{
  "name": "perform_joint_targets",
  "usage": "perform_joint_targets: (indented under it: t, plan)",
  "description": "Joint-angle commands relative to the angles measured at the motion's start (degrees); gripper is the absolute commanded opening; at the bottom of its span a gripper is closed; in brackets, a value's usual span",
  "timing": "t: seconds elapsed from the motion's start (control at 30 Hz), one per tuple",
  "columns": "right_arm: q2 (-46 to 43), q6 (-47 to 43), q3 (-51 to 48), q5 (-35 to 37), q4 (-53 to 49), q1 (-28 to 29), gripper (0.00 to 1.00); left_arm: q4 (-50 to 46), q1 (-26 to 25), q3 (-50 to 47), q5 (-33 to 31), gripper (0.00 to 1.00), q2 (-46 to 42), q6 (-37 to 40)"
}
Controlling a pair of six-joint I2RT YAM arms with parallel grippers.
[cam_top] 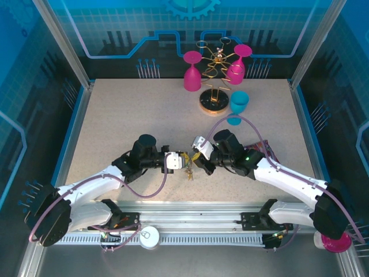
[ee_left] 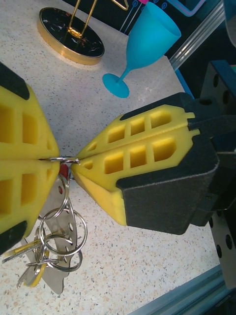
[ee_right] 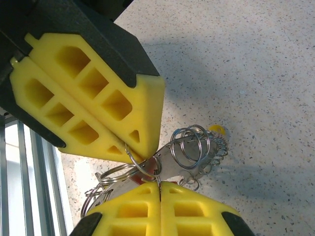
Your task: Put the keys on the keyring
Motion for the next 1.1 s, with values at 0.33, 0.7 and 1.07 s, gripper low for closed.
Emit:
perform_joint_targets:
  t: [0.33,0.7,1.07]
  plan:
    - [-8.3,-1.6,-7.6,-3.6,9.8,-6.5,0.46,15.1,-0.6,-5.0,1.3,0.0,-1.2,-22.4]
    - [-7.3,-9.1,-9.8,-21.2,18.0,-7.6,0.39,21.4,-0.5,-7.8,4.7,0.0,0.1,-30.3]
    - [-3.4,-11.1,-8.6,-19.6,19.6,-7.6,0.26,22.4,-0.5,-8.2,6.3,0.0,0.2,-31.4]
